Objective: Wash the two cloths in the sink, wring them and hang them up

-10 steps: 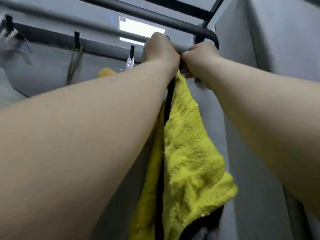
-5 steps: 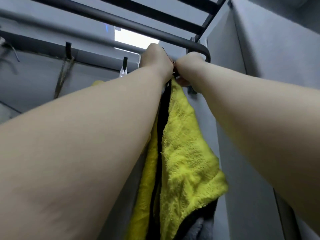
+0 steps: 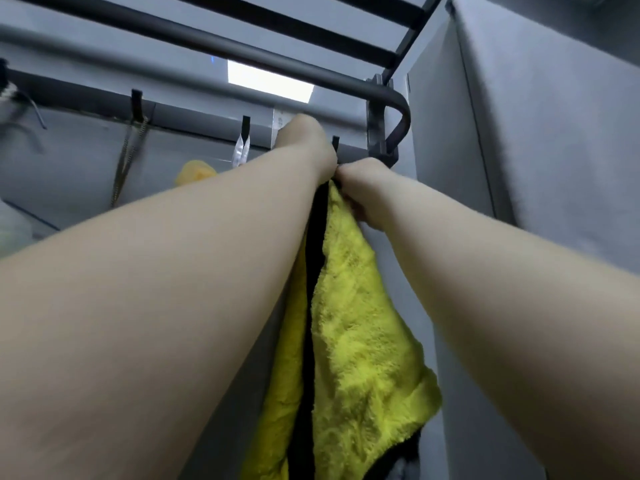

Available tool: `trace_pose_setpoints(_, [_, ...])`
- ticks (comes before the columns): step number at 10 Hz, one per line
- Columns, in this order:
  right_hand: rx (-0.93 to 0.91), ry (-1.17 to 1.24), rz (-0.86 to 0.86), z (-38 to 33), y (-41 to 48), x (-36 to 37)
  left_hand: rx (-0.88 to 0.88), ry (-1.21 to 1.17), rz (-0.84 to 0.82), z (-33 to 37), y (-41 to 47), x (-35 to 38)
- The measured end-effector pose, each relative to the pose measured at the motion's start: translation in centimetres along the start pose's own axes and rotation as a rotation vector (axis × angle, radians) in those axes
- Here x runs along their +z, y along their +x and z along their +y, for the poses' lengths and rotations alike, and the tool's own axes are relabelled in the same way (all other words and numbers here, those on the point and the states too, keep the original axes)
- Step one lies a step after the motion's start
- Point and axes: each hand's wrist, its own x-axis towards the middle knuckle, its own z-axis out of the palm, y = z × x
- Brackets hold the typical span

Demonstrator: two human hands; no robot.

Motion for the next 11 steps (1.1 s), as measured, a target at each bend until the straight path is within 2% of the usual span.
trace_pose_setpoints(1, [0.028, 0.039, 0.058, 1.1, -2.9, -0.4, 0.004, -0.038, -0.045, 0.1, -2.7, -0.6])
trace_pose_setpoints(2, [0.08, 0.06, -0.042, 2.8, -6.3, -1.5, -0.034, -0.17, -0.158, -0.4, -5.8, -1.0])
trace_pose_setpoints(4, [0.112, 0.173, -0.352, 8.0, -14.9, -2.3, 0.025, -0.242, -0.187, -1.6, -14.6, -1.3])
trace_pose_setpoints(5, [0.084, 0.209, -0.285, 9.5, -17.7, -2.3, -0.151, -0.356, -0.233, -3.5, -19.8, -0.4])
trace_pose_setpoints(6, [0.065, 0.211, -0.068, 10.7, -19.8, -1.5, -0.338, -0.541, -0.297, -5.7, -24.9, 1.4])
trace_pose_setpoints(7, [0.174, 0.004, 0.007, 13.1, -21.8, 0.0, -0.345, -0.508, -0.268, -7.6, -28.9, 2.9])
trace_pose_setpoints(8, [0.377, 0.313, -0.042, 15.2, -24.4, 0.6, -0.353, -0.424, -0.084, -8.6, -31.6, 2.8])
trace_pose_setpoints(9, [0.453, 0.358, -0.066, 15.6, -26.9, -0.1, -0.46, -0.3, -0.035, -8.8, -34.4, 2.1])
trace_pose_setpoints(10, [0.451, 0.335, -0.19, 15.1, -29.7, -2.0, -0.486, -0.192, -0.134, -9.0, -38.5, 1.1])
trace_pose_setpoints(11, [0.324, 0.211, -0.228, 14.5, -32.1, -5.2, -0.519, -0.186, -0.198, -7.2, -41.5, -0.2])
